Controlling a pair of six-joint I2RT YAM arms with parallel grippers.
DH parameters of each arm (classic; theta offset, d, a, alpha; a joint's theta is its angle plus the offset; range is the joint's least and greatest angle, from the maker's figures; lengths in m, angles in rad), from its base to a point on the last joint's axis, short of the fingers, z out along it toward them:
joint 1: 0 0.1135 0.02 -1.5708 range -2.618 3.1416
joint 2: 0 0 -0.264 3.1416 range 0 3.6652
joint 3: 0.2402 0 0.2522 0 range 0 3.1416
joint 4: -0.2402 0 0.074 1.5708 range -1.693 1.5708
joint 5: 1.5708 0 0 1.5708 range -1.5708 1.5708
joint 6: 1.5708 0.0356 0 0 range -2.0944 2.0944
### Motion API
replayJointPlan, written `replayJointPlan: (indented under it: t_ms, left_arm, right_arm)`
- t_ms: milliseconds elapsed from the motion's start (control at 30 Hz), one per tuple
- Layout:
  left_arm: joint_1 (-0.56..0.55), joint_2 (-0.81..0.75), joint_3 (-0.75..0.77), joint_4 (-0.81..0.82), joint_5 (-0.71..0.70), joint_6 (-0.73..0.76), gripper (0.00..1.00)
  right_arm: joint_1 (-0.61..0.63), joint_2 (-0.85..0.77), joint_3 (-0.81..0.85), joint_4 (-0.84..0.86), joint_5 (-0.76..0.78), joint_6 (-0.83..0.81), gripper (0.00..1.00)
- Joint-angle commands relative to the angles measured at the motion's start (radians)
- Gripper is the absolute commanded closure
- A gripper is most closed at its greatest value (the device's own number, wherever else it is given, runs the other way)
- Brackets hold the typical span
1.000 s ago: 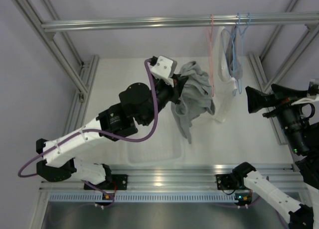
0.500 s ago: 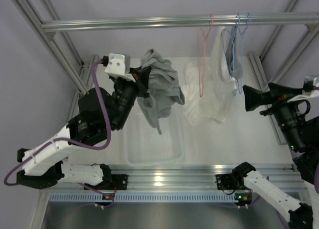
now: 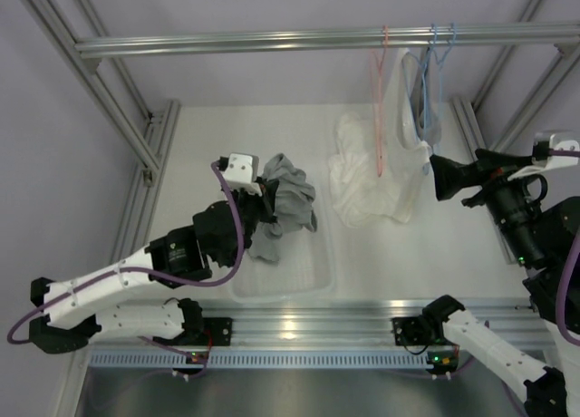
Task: Remove the tank top from the hanger
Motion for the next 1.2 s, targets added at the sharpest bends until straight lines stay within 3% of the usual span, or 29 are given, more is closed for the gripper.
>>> replayJointPlan:
  t_ms: [0,233,267,300,333,367,400,633,700,833,967,1000,1100,1167]
  left_arm:
    - [-0.002,-0.032,-0.071,-0.007,-0.007,-0.165,1.00]
    - [0.001,-0.014,-0.241,-0.119,-0.131,-0.345,0.99]
    - [0.001,0.013,-0.251,-0.140,-0.134,-0.386,0.82]
    - [0.002,0.027,-0.258,-0.145,-0.123,-0.398,0.71]
    - [0.004,0.050,-0.261,-0.153,-0.114,-0.423,0.43]
    - [0.007,0.060,-0.261,-0.162,-0.102,-0.428,0.09]
    - [0.007,0.066,-0.257,-0.163,-0.079,-0.428,0.01]
    - [0.007,0.032,-0.154,-0.223,0.039,-0.360,0.01]
    - [0.007,0.031,-0.123,-0.241,0.073,-0.327,0.01]
    - [0.007,0.017,-0.093,-0.295,0.140,-0.273,0.01]
    - [0.007,-0.006,-0.128,-0.304,0.180,-0.265,0.01]
    - [0.007,-0.012,-0.140,-0.306,0.183,-0.263,0.01]
    - [0.007,-0.029,-0.154,-0.311,0.190,-0.256,0.01]
    - [0.007,-0.040,-0.157,-0.311,0.183,-0.250,0.01]
  right_arm:
    - [-0.007,0.025,-0.007,0.040,-0.030,0.003,0.01]
    - [-0.006,0.062,-0.023,0.040,-0.001,-0.004,0.01]
    - [-0.006,0.074,-0.021,0.038,0.003,-0.006,0.01]
    - [-0.007,0.083,-0.020,0.038,0.004,-0.007,0.01]
    - [-0.007,0.112,-0.011,0.037,0.004,-0.016,0.01]
    - [-0.006,0.123,-0.003,0.035,0.015,-0.024,0.01]
    - [-0.007,0.137,0.006,0.031,0.047,-0.041,0.01]
    - [-0.018,0.364,0.195,-0.063,0.208,-0.113,0.17]
    - [-0.065,0.418,0.238,-0.083,0.187,-0.128,0.21]
    - [-0.174,0.537,0.324,-0.097,0.024,-0.145,0.41]
    - [-0.223,0.620,0.374,-0.095,-0.011,-0.159,0.49]
    - [-0.232,0.651,0.396,-0.095,-0.031,-0.159,0.53]
    - [-0.246,0.692,0.413,-0.095,-0.040,-0.159,0.86]
    - [-0.246,0.705,0.411,-0.095,-0.043,-0.159,0.88]
